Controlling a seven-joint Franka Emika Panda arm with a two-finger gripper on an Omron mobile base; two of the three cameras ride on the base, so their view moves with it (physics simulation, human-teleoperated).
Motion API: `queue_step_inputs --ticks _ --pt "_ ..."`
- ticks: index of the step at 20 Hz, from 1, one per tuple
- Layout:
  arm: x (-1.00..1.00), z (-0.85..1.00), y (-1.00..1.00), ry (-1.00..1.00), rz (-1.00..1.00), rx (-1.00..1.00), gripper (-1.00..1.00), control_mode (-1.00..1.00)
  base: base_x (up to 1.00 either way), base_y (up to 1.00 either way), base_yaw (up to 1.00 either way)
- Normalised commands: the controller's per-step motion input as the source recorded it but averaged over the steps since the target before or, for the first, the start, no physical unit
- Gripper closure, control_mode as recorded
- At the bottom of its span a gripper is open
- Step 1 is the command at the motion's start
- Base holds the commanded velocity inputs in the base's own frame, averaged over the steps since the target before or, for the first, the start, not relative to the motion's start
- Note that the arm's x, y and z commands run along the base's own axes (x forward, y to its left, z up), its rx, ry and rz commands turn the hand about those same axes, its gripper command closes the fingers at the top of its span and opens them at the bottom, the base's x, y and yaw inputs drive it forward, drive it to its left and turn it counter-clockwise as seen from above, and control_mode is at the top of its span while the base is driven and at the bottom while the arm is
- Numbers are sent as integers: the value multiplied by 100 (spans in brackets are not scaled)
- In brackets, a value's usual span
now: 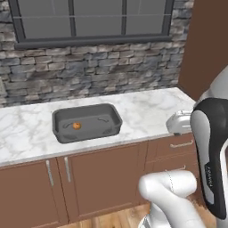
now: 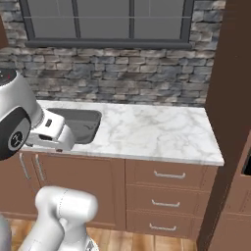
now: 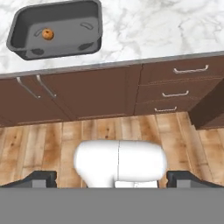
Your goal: Pick the tangerine and banana from the fridge and place them inside the tupperware on the counter.
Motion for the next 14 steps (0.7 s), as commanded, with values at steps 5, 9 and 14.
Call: queue_step_inputs --ticks 5,9,14 --pt "0 0 0 0 0 0 -100 100 -51 -100 0" --pt "0 0 0 0 0 0 -100 100 -7 -100 0" --pt "0 0 0 0 0 0 -100 100 0 -100 0"
